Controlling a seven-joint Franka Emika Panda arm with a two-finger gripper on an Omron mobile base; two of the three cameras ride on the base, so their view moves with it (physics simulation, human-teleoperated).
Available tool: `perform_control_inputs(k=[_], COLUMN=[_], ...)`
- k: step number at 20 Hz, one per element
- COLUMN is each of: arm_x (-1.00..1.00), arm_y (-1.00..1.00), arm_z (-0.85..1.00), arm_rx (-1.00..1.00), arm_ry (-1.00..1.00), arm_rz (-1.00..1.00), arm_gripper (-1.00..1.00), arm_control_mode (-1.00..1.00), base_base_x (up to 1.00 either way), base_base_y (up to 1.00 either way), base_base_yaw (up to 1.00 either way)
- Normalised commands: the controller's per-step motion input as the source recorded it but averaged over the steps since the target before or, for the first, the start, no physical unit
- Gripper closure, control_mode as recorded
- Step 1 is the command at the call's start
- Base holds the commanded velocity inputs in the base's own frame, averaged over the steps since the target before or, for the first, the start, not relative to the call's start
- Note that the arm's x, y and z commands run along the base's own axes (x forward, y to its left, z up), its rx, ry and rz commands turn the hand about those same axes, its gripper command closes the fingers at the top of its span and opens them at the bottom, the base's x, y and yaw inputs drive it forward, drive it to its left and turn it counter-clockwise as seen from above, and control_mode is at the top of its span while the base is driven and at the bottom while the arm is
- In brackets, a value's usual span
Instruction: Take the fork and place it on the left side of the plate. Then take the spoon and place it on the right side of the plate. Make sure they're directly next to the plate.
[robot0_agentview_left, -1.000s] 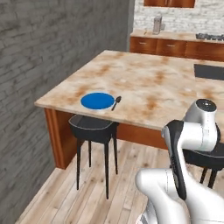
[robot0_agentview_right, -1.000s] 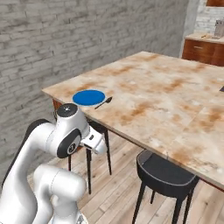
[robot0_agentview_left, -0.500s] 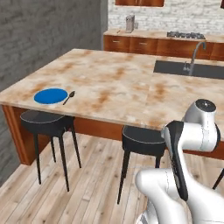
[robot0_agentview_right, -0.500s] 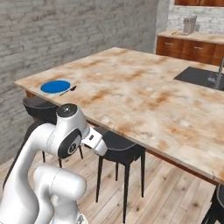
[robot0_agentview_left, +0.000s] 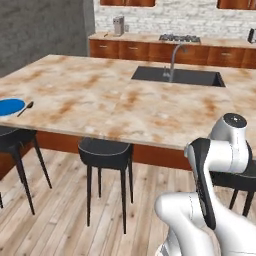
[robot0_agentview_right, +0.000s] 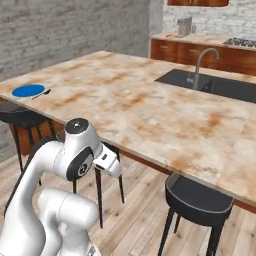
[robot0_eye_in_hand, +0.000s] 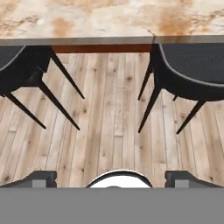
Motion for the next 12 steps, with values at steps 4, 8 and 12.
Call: perform_control_inputs(k=[4,8,12], arm_x=[0.00,0.00,0.00], arm_y=[0.00,0.00,0.00], arm_z=[0.00,0.00,0.00], arm_rx=[0.00,0.00,0.00], arm_ry=[0.00,0.00,0.00], arm_rz=[0.00,0.00,0.00], arm_gripper=[-1.00,-1.00,-1.00], arm_control_mode=[1.00,1.00,1.00], base_base_x=[-0.19,-0.18,-0.13], base_base_y=[-1.00,-1.00,-1.00], base_base_yaw=[-0.15,-0.14,-0.15])
